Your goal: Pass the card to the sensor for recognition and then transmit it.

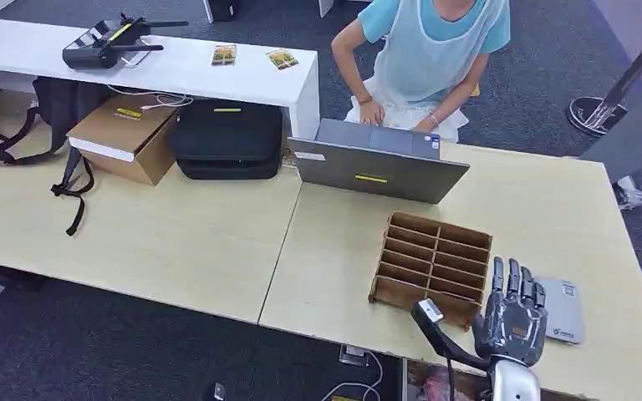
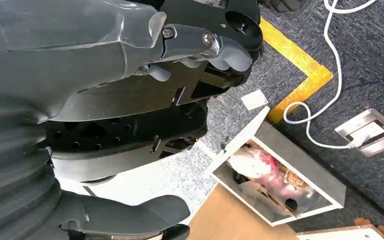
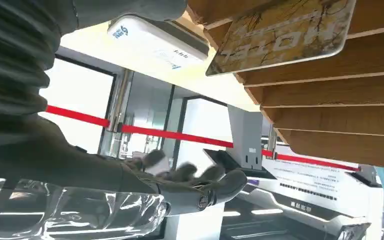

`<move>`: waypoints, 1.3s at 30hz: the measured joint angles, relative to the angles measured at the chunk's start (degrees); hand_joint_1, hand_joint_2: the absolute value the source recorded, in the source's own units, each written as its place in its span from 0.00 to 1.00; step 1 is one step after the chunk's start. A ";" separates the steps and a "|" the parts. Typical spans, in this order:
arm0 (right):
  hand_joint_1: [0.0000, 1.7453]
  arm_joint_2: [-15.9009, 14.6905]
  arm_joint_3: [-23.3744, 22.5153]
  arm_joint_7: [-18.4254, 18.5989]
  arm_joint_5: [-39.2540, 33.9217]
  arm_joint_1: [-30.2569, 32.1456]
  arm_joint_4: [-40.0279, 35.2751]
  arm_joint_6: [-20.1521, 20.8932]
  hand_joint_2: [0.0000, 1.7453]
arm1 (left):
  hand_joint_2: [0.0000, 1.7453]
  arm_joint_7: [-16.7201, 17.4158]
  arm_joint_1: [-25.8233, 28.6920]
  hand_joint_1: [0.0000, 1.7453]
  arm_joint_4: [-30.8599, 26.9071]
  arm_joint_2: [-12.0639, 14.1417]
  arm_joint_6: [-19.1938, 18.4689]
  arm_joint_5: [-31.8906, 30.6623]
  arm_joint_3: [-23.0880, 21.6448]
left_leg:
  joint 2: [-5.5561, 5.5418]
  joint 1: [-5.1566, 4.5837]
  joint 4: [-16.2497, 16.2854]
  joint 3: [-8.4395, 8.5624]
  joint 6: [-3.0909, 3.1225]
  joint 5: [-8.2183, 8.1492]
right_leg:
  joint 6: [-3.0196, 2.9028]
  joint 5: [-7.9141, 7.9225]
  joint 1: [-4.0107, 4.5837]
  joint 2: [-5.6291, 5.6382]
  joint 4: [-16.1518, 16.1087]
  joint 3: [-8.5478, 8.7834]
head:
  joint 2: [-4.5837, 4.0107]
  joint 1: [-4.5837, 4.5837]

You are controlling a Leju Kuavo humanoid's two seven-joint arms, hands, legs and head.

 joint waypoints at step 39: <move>0.02 2.45 4.26 -1.81 0.00 -3.83 3.52 1.35 1.00 | 1.00 0.00 -0.66 0.00 0.00 -0.48 0.07 -0.46 -0.26 | -0.01 0.00 0.00 0.00 -0.03 0.06 | 0.02 0.04 0.00 0.00 0.01 0.02 | 0.00 -0.02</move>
